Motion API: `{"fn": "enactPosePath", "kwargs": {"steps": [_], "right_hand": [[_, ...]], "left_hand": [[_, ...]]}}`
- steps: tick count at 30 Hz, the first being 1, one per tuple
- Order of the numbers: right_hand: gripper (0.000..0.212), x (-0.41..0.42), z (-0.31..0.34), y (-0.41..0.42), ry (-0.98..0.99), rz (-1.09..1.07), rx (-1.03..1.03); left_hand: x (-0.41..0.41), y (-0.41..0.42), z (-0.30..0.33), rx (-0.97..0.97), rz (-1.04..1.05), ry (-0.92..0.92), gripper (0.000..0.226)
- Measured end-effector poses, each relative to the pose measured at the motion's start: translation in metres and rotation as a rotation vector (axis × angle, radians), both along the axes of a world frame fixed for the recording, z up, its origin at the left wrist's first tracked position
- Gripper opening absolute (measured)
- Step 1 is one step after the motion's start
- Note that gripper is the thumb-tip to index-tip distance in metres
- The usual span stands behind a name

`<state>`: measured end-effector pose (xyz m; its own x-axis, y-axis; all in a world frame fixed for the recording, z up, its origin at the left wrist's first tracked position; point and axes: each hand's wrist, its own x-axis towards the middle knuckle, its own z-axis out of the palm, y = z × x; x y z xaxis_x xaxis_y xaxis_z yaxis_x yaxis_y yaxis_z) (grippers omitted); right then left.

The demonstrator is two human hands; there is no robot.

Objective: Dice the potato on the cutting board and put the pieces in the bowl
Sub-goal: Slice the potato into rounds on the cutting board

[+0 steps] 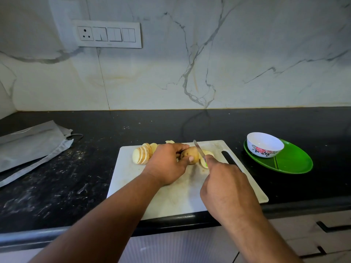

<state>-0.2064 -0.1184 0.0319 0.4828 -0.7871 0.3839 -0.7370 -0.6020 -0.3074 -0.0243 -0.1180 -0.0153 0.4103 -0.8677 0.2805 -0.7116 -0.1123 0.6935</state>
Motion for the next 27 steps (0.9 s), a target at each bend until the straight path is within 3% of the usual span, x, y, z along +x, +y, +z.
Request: {"fn": "enactPosePath", "kwargs": {"steps": [14,20,27], "right_hand": [[0.038,0.024,-0.002,-0.017,-0.017,0.009,0.043],[0.049,0.017,-0.009,-0.007,0.031,0.020,0.082],[0.060,0.005,-0.017,0.011,0.087,0.029,0.148]], "left_hand": [[0.000,0.002,-0.001,-0.046,-0.030,-0.061,0.038],[-0.002,0.002,0.000,-0.034,-0.007,-0.112,0.047],[-0.002,0.002,-0.001,-0.035,-0.020,-0.107,0.040]]}}
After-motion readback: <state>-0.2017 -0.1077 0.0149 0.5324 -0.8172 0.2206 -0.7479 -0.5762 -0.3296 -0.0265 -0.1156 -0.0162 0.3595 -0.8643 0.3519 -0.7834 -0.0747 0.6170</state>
